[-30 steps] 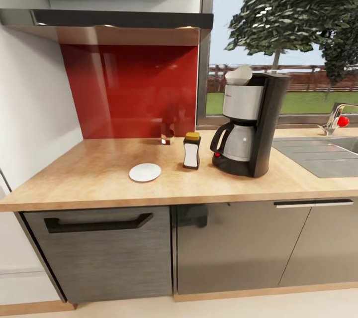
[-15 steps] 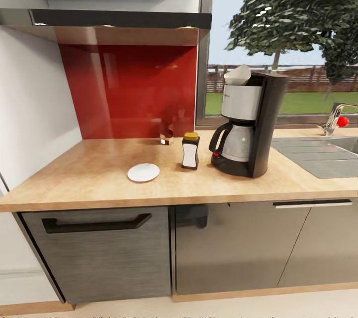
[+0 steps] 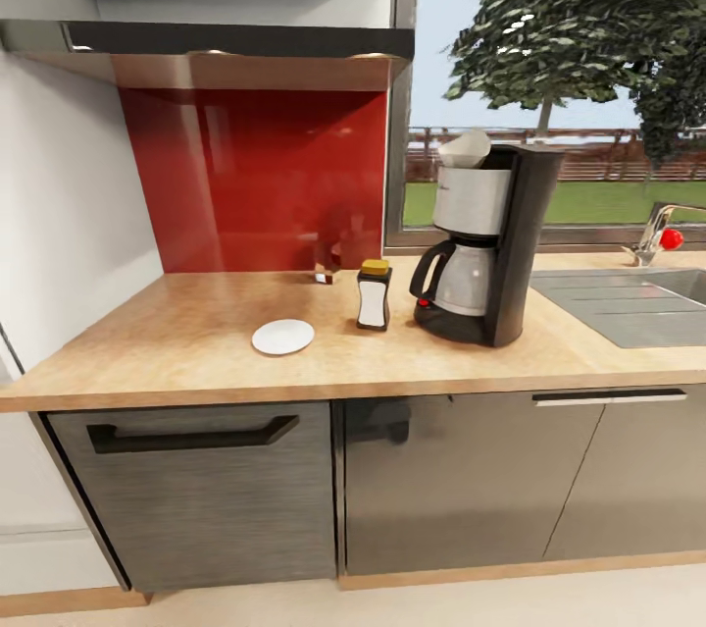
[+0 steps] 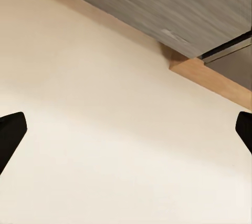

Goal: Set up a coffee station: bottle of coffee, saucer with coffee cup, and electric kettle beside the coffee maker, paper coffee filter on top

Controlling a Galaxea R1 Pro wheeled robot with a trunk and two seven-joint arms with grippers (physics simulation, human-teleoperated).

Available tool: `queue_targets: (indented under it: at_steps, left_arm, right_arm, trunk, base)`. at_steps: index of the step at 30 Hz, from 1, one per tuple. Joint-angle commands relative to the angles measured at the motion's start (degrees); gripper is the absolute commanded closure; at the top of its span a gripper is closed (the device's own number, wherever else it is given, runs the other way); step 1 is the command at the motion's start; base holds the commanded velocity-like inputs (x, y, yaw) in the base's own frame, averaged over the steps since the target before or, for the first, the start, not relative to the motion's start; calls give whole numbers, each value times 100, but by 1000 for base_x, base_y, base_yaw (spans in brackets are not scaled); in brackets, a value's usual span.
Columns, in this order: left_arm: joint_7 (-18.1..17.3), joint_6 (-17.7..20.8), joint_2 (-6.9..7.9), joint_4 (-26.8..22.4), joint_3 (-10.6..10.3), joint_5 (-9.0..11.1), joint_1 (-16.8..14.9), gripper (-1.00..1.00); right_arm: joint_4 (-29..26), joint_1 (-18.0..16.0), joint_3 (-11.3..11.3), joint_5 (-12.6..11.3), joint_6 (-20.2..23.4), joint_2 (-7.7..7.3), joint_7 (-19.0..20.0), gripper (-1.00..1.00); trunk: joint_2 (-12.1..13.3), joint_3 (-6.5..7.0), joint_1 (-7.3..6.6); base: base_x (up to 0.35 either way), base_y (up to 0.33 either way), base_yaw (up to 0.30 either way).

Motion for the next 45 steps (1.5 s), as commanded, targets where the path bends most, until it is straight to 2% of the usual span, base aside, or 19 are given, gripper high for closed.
queue_targets:
  at_steps: [1,8,20,36,41,45]
  left_arm:
    - [-10,-32,6,9,-46,60,-5,-100]
    - [-15,-32,6,9,-39,60,-5,-100]
    - [-74,-24,6,12,-40,60,-5,-100]
    - [-83,-23,6,-62,-61,60,-5,-100]
    - [-88,-23,13,-421,-69,57,-5,-100]
    - [-152,-21,19,-885,-191,53,-5,-100]
  right_arm:
    - [-7,4,8,-60,-10,-4,22,-100]
    - [-22,4,8,-60,-10,-4,23,-100]
    - [-46,0,10,-68,-19,10,30,-100]
    - [-97,-4,8,-69,-25,8,30,-100]
    - [-478,-5,8,-69,-20,11,32,-100]
    - [-1298,-5,36,-71,22,12,37,-100]
  trunk:
    - [-2,-4,0]
    - [-2,-4,0]
    - [-2,-4,0]
    - [-2,-4,0]
    - [-2,-4,0]
    - [-2,-4,0]
  base:
    - [-1,256,0]
    - [0,170,0]
    - [-6,5,0]
    - [-101,0,0]
    - [-6,0,0]
    - [-2,0,0]
